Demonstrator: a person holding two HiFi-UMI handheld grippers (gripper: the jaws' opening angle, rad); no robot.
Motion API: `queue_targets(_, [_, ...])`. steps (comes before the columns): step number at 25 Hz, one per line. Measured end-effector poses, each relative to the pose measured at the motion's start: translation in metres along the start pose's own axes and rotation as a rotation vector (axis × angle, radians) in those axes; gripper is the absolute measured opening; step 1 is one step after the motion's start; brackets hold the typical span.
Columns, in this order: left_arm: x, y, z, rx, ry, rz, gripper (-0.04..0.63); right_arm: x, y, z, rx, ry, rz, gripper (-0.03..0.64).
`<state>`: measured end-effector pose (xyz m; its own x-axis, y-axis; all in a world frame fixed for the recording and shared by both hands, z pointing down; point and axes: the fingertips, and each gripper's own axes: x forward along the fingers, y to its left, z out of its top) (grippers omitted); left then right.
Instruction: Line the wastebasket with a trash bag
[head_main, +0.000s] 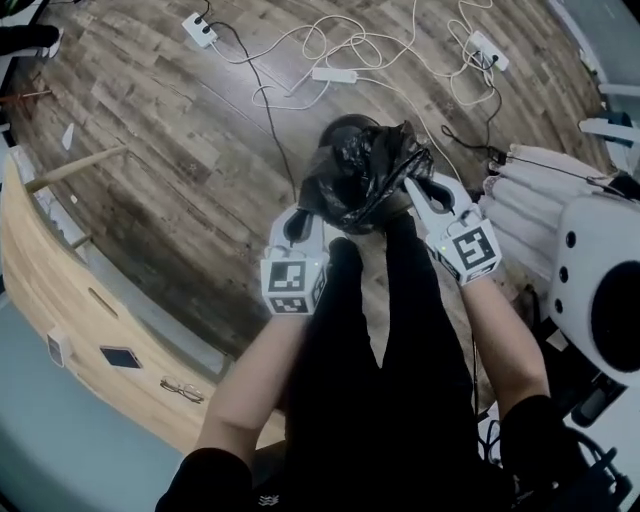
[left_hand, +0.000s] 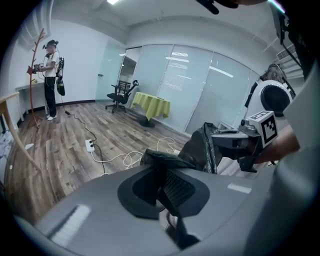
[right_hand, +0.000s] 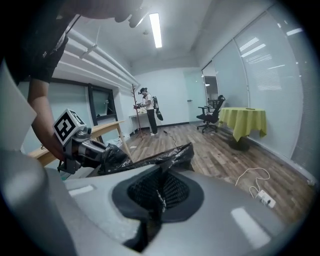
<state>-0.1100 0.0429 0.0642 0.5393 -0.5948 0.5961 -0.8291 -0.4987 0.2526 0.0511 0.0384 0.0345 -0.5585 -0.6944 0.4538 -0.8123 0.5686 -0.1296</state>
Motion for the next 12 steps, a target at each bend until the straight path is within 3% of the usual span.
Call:
queue_targets(8, [0.067,0.002,-0.049,-0.031,0.061,-0.008,0.008,0.055,-0.014,-0.077,0.076,0.026,0.117,0.002])
queue_targets(12, [0.086,-0.005,-0.064,-0.044,0.097,-0.012,0.006,0.069,-0.018,-0.092,0.131,0.026,0.150,0.002])
